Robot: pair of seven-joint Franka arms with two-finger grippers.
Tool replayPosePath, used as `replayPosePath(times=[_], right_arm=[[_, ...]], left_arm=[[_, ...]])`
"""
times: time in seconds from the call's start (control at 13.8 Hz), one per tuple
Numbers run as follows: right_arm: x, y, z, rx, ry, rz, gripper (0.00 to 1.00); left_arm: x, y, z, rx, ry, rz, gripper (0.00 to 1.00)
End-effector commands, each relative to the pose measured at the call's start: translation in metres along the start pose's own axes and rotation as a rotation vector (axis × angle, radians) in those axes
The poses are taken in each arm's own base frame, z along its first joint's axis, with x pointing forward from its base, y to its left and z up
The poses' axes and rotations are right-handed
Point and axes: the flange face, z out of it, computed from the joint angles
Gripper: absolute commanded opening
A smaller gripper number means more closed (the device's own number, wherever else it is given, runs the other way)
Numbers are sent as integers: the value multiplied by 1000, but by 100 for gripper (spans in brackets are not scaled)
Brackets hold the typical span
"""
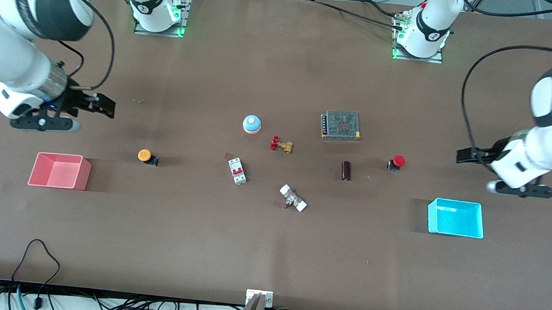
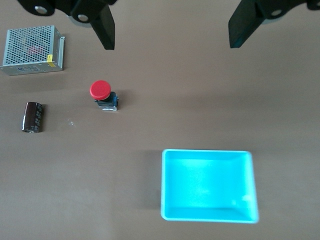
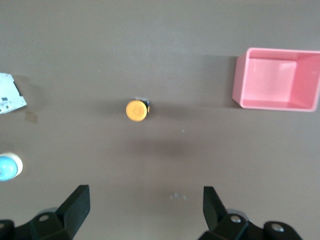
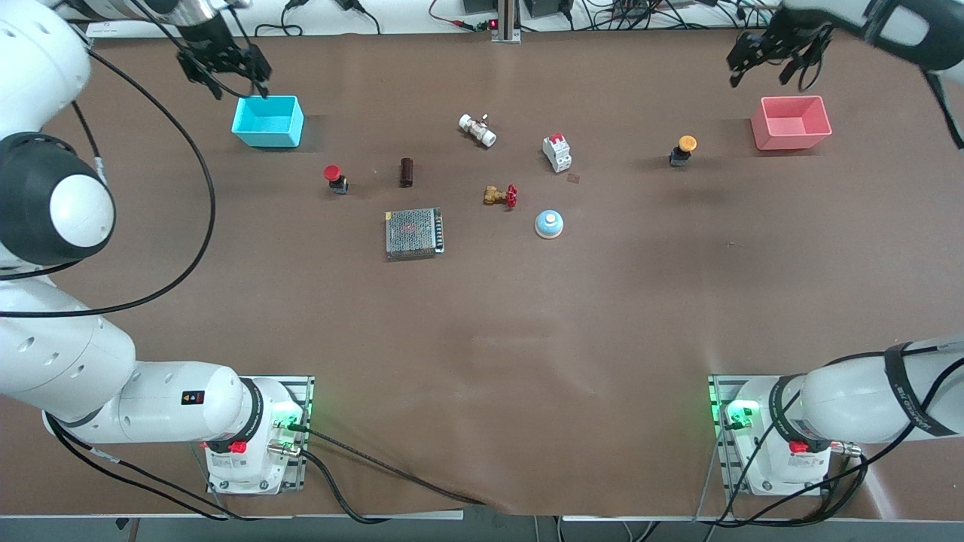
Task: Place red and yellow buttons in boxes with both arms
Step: 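Move the right gripper to the yellow button while the left gripper reaches the red button, then lower and close the right gripper on the yellow button while the left grasps red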
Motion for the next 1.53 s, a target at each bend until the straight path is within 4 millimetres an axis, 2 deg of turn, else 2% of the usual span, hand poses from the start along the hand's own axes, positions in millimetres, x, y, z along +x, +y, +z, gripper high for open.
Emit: replayPosePath(times=[0.0,0.29,0.51,0.65,0.8,1.09,1.31,1.45], right_arm=[[-3,-17,37,10,46,-8,100],[18,-31,84,18,92,13,100],[18,-33,127,13,96,-11,100],[20,-33,149,11,123,-22,100],[22,-32,158,-18,122,-49,100],[23,-32,178,-36,101,-71,100],[26,-33,191,-31,94,-53,100],[27,-33,199,-28,83,-45,100]], left_arm=[[5,19,43,-2,-4,39,100],[8,40,104,-3,-46,73,100],[19,64,133,-3,-28,100,100],[21,80,146,-45,-28,98,100],[18,91,159,-57,-48,105,100],[4,88,194,-53,-32,98,100],[0,86,206,-54,-44,90,100],[-3,87,210,-70,-58,-5,100]])
